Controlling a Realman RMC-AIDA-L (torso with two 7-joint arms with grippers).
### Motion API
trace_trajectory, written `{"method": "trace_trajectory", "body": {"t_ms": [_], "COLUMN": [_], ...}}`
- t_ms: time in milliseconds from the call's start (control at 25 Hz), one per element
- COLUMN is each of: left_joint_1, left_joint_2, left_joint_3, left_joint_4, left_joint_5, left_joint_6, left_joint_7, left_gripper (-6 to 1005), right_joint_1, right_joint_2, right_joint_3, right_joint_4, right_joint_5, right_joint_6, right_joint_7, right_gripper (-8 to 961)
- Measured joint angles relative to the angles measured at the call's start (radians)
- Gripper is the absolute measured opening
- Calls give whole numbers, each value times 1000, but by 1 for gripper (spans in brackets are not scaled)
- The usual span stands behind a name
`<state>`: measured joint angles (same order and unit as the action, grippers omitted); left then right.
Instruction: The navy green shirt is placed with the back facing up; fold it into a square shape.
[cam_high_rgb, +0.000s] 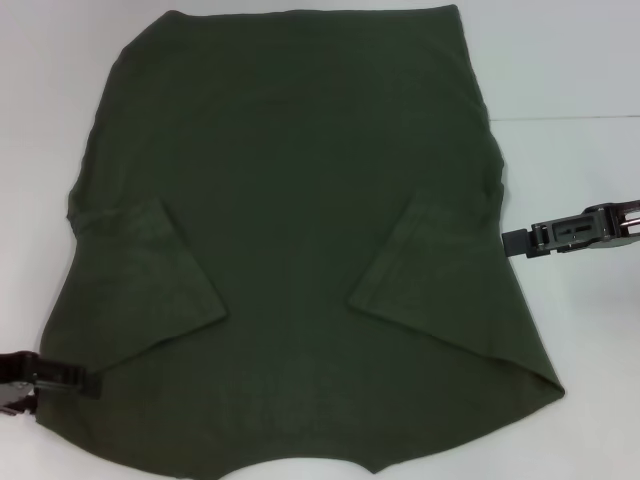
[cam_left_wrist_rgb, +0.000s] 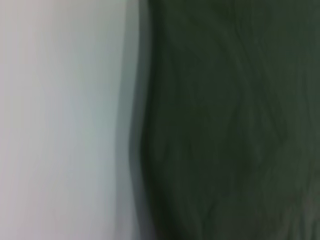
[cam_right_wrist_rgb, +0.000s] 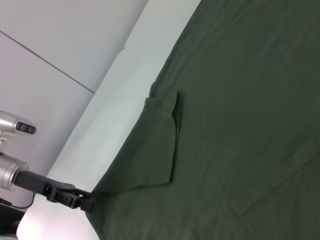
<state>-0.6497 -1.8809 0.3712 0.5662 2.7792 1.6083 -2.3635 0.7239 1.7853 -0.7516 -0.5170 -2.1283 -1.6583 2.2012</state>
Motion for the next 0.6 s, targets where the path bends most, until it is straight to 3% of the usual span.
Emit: {"method": "trace_trajectory", "body": {"t_ms": [600], "left_joint_1": [-4], "left_joint_2": [-2], "left_joint_3": [-2], "left_joint_4": [-5], "left_joint_5": [-1], "left_joint_6": [-5], "left_joint_7": [0], "left_gripper": [919], "right_joint_1": [0], "right_joint_2": [0], "right_joint_3": [0], "right_joint_4": [0], "right_joint_5": [5], "right_joint_6": [0], "right_joint_7": [0], "right_gripper": [846]}}
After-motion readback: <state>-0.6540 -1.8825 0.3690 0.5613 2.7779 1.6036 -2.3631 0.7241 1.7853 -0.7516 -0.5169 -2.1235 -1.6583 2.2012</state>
